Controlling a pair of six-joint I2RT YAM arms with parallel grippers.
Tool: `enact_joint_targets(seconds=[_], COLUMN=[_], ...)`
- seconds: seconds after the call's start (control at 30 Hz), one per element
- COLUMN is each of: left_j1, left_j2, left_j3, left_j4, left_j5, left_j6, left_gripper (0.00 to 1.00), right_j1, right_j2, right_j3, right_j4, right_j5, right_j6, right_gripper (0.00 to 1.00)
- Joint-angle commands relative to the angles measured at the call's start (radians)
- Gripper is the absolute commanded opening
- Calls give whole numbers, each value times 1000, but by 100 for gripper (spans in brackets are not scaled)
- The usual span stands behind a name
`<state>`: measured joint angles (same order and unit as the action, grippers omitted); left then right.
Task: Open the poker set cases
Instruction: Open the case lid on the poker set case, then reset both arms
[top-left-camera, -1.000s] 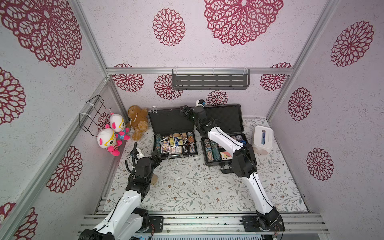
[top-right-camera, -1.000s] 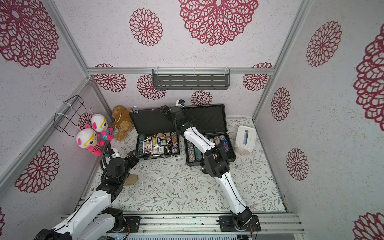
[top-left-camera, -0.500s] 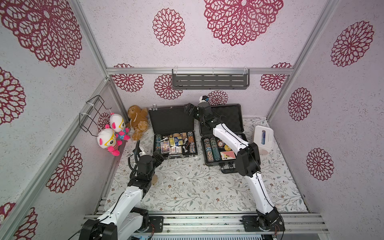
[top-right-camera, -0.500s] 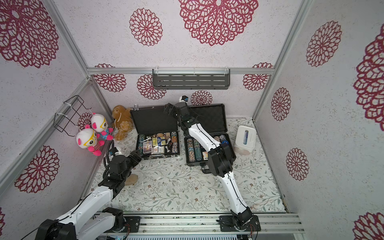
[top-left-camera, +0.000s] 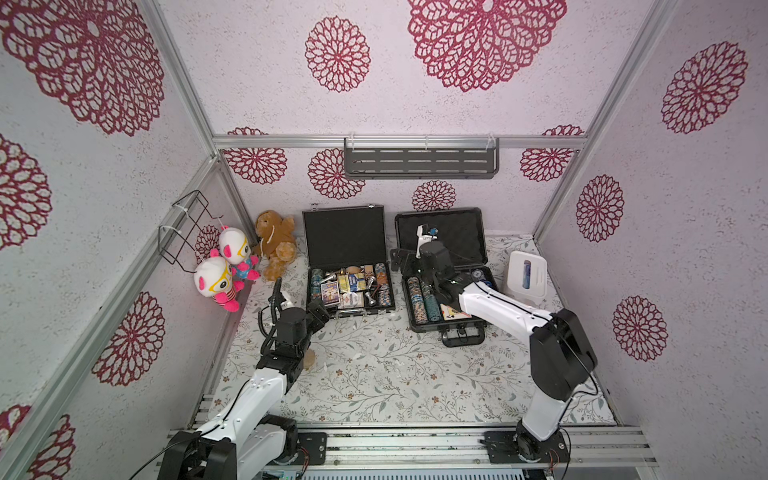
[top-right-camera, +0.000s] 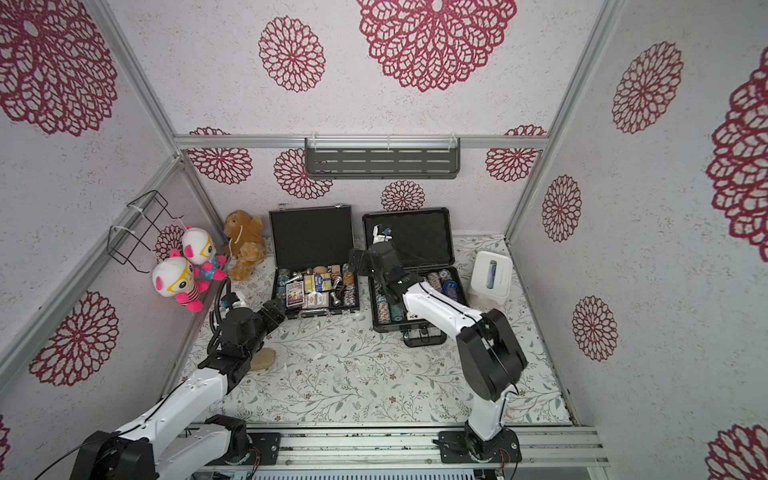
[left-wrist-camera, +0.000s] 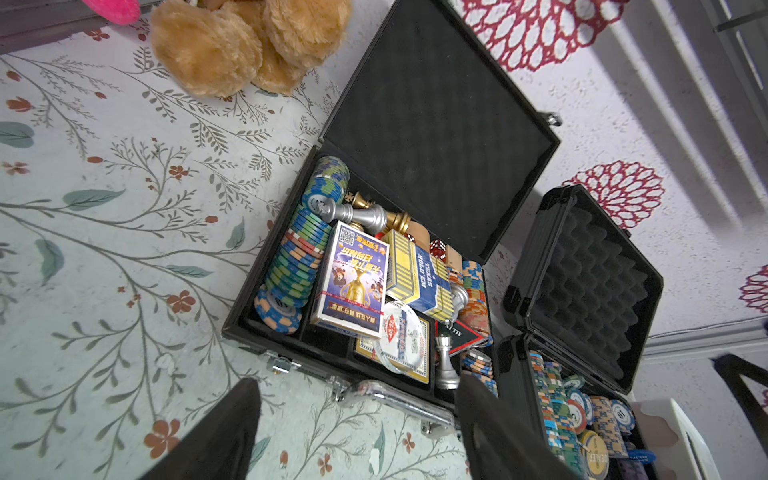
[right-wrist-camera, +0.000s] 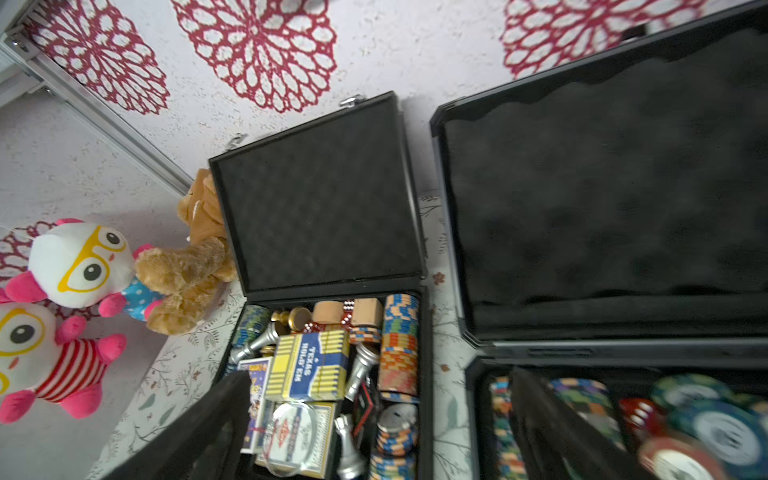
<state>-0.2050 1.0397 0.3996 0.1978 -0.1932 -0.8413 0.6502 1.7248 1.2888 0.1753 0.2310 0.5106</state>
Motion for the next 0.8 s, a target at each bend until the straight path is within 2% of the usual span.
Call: enact_joint_targets(seconds=[0.0, 0.13, 0.33, 0.4, 0.5, 0.57, 0.67, 0.77], left_j1=[-5, -5, -5, -5, -5, -5, -4, -4], left_j2=[24, 36, 27, 29, 47, 65, 81, 89], left_j3=[28, 36, 36, 36, 37, 41, 48, 56], left_j4=[21, 15, 8, 10, 17, 18, 17, 12], left_j5=[-1, 9, 0, 3, 0, 0, 7, 11], left_j6=[10, 11, 13, 10, 8, 9, 6, 5], left_gripper=[79, 79, 79, 79, 79, 79, 79, 79], right_j1=[-31, -41, -57, -75, -118, -147, -187, -254], right_j2=[-78, -147, -269, -321, -394, -431, -479, -547], right_j3=[-130, -237, -366, -420, -521, -600, -729, -819], right_j4=[103, 55, -37, -24, 19, 74, 229, 302], right_j5=[115, 170, 397, 425, 426, 502, 653, 671], right_j6=[-88, -166, -314, -318, -296, -299, -374, -388], right_gripper=[99, 99, 99, 99, 99, 98, 98, 98])
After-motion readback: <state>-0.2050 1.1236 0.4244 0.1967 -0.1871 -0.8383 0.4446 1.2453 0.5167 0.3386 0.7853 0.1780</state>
